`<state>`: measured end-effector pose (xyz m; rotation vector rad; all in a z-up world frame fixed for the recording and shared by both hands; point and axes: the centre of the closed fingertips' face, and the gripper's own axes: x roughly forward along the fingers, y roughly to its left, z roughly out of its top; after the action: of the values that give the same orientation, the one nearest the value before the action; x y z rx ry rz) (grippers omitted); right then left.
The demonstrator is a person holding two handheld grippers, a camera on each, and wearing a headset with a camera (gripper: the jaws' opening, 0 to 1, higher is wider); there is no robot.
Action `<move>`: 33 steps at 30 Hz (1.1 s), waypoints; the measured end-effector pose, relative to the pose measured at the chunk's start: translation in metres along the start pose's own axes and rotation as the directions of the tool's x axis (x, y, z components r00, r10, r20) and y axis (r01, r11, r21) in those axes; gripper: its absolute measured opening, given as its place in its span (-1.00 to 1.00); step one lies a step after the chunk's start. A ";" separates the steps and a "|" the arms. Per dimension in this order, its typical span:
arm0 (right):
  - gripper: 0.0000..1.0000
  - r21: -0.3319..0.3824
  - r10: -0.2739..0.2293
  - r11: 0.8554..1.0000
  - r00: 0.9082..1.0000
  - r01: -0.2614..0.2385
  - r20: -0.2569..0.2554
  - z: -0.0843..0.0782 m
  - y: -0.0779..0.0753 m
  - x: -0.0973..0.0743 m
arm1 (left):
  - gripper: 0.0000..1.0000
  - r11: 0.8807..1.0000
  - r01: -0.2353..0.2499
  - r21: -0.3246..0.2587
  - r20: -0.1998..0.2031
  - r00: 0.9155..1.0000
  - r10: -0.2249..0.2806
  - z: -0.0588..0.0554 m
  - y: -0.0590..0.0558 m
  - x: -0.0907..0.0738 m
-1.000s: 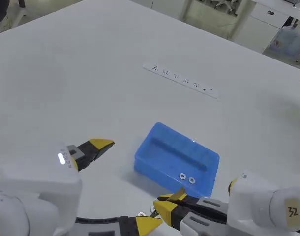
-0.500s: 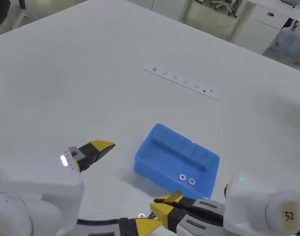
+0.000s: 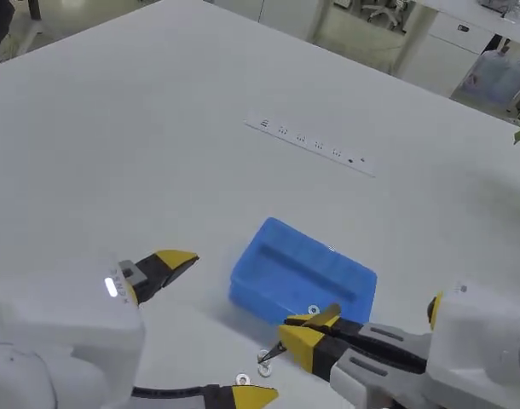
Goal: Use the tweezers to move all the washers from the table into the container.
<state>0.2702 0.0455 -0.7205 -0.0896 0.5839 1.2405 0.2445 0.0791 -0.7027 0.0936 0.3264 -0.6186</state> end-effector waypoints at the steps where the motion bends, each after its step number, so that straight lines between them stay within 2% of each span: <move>1: -0.96 0.003 -0.003 1.000 1.000 0.003 0.006 0.002 -0.002 -0.001 | 0.62 1.000 0.000 0.002 -0.001 1.000 0.000 0.000 0.000 0.000; 8: -0.96 0.007 -0.035 0.999 0.998 0.035 0.046 0.018 -0.016 -0.008 | 0.61 1.000 -0.001 0.004 -0.003 1.000 0.001 -0.001 0.000 0.000; 14: -0.96 -0.005 -0.063 0.998 0.997 0.064 0.053 0.025 -0.031 -0.011 | 0.60 1.000 -0.005 0.006 -0.005 1.000 0.005 -0.001 0.001 0.000; 24: -0.96 -0.037 -0.119 0.992 0.992 0.120 0.028 0.030 -0.065 -0.007 | 0.59 1.000 -0.015 0.004 -0.005 1.000 0.015 -0.001 0.003 -0.001; 30: -0.96 -0.052 -0.145 0.988 0.989 0.145 -0.005 0.024 -0.087 0.004 | 0.58 1.000 -0.019 0.004 -0.007 1.000 0.019 -0.001 0.004 -0.001; 33: -0.97 -0.058 -0.142 0.988 0.989 0.140 -0.028 0.018 -0.092 0.012 | 0.58 1.000 -0.021 0.005 -0.009 1.000 0.021 -0.002 0.004 -0.001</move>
<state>0.3622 0.0311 -0.7334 -0.1953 0.5612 1.1192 0.2455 0.0837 -0.7040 0.1049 0.3322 -0.5982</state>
